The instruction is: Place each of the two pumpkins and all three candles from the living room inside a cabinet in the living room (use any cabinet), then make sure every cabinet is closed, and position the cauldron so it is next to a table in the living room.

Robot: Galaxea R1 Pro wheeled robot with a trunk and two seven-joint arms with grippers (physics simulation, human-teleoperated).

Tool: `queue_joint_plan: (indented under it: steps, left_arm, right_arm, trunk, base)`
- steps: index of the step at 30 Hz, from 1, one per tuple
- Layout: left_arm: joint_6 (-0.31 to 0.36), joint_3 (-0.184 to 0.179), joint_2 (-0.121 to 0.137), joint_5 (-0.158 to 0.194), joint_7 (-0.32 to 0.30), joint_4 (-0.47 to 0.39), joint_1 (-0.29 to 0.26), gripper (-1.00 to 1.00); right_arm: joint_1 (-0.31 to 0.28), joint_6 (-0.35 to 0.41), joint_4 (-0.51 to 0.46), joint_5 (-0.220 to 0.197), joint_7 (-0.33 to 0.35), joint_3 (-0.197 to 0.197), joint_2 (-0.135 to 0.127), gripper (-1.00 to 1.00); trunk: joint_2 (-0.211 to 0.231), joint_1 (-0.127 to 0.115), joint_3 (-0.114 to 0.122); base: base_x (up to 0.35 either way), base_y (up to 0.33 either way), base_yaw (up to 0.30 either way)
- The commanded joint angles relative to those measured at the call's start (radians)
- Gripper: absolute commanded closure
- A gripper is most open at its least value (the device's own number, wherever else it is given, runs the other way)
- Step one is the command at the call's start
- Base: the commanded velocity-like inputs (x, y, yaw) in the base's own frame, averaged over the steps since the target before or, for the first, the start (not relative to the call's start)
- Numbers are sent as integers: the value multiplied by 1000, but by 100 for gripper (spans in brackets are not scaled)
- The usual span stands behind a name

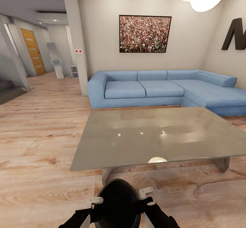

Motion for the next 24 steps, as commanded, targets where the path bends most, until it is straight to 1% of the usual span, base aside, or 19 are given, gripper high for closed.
queue_joint_plan:
  steps: [1,19,24]
  left_arm:
    - [7,-4,-1,-16,2,-1,0,100]
    - [6,-4,-1,-15,2,-1,0,100]
    - [6,-4,-1,-16,2,-1,0,100]
  right_arm:
    - [-1,5,-35,-18,36,15,0,100]
    - [-1,5,-35,-18,36,15,0,100]
    - [-1,5,-35,-18,36,15,1,100]
  trunk:
    - [0,0,-1]
    - [0,0,-1]
    - [-35,19,-17]
  base:
    - [0,0,0]
    - [0,0,0]
    - [0,0,0]
